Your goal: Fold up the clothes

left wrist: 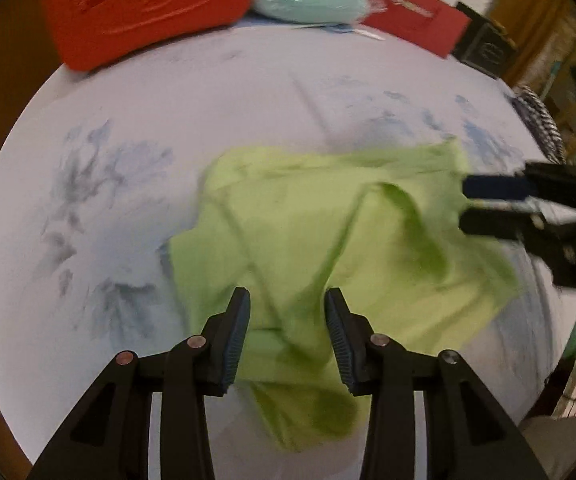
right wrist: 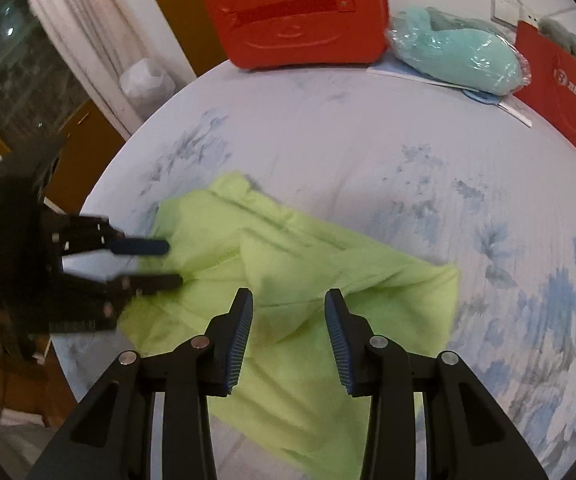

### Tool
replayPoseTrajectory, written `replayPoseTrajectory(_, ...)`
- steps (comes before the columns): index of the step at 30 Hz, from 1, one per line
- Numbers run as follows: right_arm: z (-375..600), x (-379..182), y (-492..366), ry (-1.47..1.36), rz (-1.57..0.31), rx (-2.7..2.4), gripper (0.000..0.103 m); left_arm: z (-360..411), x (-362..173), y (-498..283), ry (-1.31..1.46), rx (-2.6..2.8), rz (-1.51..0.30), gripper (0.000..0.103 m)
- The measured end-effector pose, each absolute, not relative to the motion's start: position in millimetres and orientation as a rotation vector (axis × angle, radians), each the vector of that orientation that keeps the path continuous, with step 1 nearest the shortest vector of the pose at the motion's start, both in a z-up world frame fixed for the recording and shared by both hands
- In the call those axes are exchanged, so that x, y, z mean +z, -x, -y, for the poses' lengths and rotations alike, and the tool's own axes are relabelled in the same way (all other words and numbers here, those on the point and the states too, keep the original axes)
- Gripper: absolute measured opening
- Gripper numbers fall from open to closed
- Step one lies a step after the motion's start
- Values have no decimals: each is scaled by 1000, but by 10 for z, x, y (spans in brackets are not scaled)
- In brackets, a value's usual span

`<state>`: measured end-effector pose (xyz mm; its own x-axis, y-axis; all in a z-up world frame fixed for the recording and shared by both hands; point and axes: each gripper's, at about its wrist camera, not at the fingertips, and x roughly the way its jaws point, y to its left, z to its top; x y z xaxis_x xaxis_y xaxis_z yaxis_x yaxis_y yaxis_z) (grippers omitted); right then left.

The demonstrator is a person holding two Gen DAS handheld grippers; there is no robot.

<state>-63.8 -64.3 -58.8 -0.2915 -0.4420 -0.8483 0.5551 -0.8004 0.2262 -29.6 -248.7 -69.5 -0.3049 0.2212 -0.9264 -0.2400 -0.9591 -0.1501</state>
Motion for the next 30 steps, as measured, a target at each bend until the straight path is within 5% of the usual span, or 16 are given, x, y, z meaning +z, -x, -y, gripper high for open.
replayPoseTrajectory(7,1092,-830,437,-1240,-457,-2288,45,2326,-787,203,1656,2345,-88,39)
replayPoseTrajectory(9,1059,-956,506,-1296,-507,-2363,12,2301,-786,152,1651,2354,-117,39)
replayPoseTrajectory(13,605,-886,465,-1335,-282,-2519,11,2312,-831,102,1640,2352,-103,41)
replayPoseTrajectory(15,352,-854,345,-1367,-105,-2490,21,2311,-835,103,1640,2348,-101,41)
replayPoseTrajectory(17,160,-885,205,-1418,-32,-2447,55,2318,-824,106,1645,2335,-96,41)
replayPoseTrajectory(30,-238,-696,459,-1448,251,-2298,52,2656,-245,211,1550,2284,199,50)
